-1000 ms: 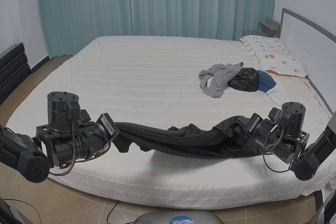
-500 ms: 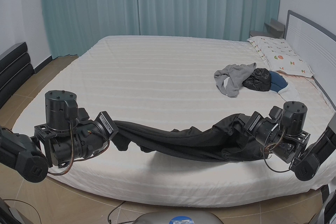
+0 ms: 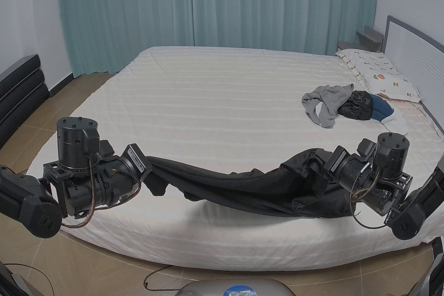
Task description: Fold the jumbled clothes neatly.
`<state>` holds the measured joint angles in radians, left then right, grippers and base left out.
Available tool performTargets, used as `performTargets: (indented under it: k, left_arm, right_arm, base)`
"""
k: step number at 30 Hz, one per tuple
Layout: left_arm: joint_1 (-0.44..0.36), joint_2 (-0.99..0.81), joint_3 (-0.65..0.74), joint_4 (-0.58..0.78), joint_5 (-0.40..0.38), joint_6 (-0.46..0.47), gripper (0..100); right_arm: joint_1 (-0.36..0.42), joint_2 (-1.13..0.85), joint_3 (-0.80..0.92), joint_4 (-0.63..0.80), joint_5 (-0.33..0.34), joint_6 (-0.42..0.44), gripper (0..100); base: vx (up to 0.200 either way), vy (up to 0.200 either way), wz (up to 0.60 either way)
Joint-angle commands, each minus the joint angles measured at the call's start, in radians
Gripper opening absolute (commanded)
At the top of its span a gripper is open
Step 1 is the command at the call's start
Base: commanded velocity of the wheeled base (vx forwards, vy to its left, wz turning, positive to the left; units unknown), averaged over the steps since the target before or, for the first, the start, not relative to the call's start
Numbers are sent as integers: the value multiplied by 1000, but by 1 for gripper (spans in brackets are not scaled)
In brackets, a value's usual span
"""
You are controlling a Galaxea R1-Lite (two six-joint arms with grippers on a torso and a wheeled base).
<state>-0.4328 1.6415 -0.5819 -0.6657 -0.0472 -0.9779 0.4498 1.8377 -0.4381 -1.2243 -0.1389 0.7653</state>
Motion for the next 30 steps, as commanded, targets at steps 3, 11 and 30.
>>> performTargets:
  k: [3, 11, 30]
  left_arm:
    - [6, 0, -4, 3, 0, 1, 0]
    - [11, -17, 5, 3, 1, 41, 0]
    - [-3, -146, 10, 60, 0, 56, 0]
  right_arm:
    - [3, -11, 2, -1, -1, 0, 0]
    - [6, -40, 9, 0, -1, -6, 0]
    - [4, -268, 42, 8, 1, -73, 0]
  base:
    - [0, 200, 0]
    - [0, 50, 0]
    - [-137, 0, 0]
